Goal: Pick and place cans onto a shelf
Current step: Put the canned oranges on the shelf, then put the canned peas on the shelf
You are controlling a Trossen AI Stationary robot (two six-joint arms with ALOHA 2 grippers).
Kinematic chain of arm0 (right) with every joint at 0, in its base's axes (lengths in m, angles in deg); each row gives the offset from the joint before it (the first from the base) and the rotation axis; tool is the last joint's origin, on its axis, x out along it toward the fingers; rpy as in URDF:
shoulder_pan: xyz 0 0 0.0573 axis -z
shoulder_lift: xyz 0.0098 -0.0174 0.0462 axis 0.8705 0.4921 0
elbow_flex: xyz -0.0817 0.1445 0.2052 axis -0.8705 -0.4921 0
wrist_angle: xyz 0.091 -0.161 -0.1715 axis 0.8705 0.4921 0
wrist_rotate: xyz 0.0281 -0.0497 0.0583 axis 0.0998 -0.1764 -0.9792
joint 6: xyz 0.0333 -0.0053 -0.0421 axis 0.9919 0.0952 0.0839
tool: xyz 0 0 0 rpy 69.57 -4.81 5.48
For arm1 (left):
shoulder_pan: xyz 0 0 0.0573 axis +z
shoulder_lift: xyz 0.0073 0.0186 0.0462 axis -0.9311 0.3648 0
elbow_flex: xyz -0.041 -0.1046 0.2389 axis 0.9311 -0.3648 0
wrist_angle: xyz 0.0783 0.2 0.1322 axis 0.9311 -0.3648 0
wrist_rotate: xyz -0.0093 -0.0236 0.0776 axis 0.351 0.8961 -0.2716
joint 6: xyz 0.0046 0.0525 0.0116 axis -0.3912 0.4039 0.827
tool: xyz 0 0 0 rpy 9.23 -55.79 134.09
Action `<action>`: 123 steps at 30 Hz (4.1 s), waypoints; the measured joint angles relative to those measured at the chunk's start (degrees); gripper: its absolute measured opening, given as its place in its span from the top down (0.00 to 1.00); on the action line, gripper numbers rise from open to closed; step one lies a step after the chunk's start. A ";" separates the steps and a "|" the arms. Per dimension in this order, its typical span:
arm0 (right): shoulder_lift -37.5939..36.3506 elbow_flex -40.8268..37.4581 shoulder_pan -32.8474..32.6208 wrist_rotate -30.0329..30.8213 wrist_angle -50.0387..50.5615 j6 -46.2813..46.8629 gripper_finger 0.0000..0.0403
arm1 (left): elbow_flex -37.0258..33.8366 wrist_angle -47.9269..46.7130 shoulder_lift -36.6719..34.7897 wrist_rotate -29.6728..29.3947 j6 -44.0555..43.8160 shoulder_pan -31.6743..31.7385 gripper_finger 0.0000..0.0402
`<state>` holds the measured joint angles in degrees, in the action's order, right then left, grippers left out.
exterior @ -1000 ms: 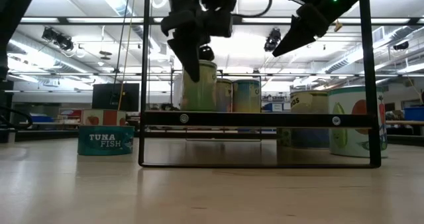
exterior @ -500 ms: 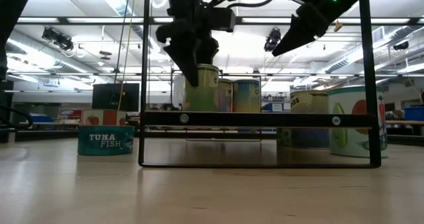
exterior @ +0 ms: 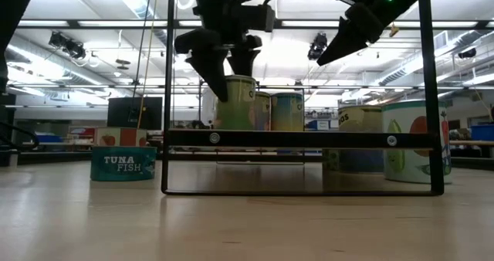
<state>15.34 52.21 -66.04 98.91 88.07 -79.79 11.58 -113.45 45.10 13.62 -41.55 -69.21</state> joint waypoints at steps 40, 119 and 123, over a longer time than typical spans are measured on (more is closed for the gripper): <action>0.00 0.00 -1.58 -1.28 0.33 1.51 0.03 | -1.50 5.93 -8.53 5.36 -5.06 -0.19 0.04; 24.74 21.63 6.10 -20.95 14.79 17.53 0.20 | -71.56 76.79 -50.42 0.37 -31.18 5.66 0.12; 29.04 25.96 6.27 -19.82 17.55 16.38 0.20 | -71.56 76.79 -50.42 0.37 -31.18 5.66 0.12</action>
<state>44.38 78.17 -59.77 79.09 105.62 -63.40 -59.98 -36.66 -5.32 13.99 -72.72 -63.55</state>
